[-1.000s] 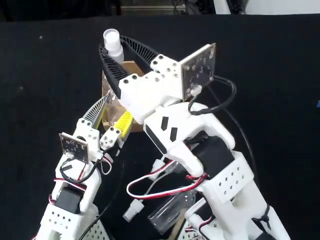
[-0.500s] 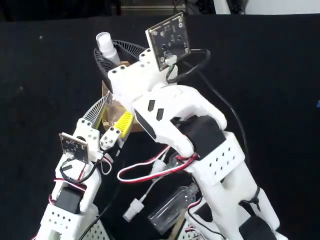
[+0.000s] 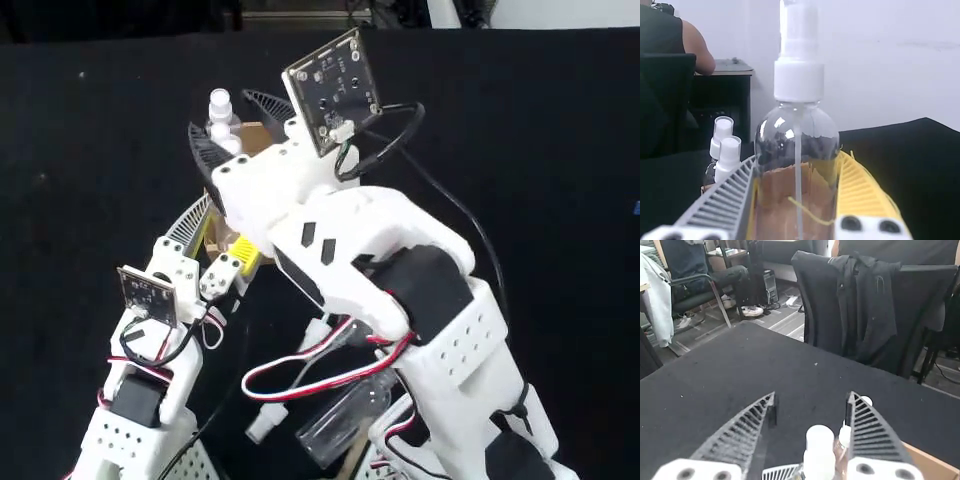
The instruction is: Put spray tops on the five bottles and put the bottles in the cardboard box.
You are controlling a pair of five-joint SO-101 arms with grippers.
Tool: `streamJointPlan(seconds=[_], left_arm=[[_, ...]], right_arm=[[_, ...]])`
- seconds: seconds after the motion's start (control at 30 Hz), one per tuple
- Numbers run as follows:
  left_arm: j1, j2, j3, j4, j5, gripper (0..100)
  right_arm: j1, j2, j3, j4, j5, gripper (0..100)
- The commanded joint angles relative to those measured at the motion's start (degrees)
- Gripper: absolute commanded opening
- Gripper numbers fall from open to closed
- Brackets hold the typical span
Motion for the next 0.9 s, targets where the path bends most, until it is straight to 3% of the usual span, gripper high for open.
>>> streamJointPlan(seconds=[0.0,0.13,0.4,0.6,0.87], left_arm=[[-0.5,-0.6,1.2,0.1,0.4,8],[-1.0,-0.6,1.2,0.1,0.1,8],[-0.5,-0.6,1.2,0.0,0.4,8],[-0.4,-0.6,1.2,0.4,0.4,8],[-0.8,-0.6,1.2,0.4,0.1,9]], right_arm=[[-0.3,-0.7,-4.9,1.3,0.1,17.7],[6.0,-0.8,-5.3,0.9,0.1,14.9],[28.6,-3.1,-2.4,2.3,0.1,9.6],[42.7,-4.7,12.1,6.6,0.1,9.9],[53.0,-4.7,42.9,-13.5,0.1,9.9]])
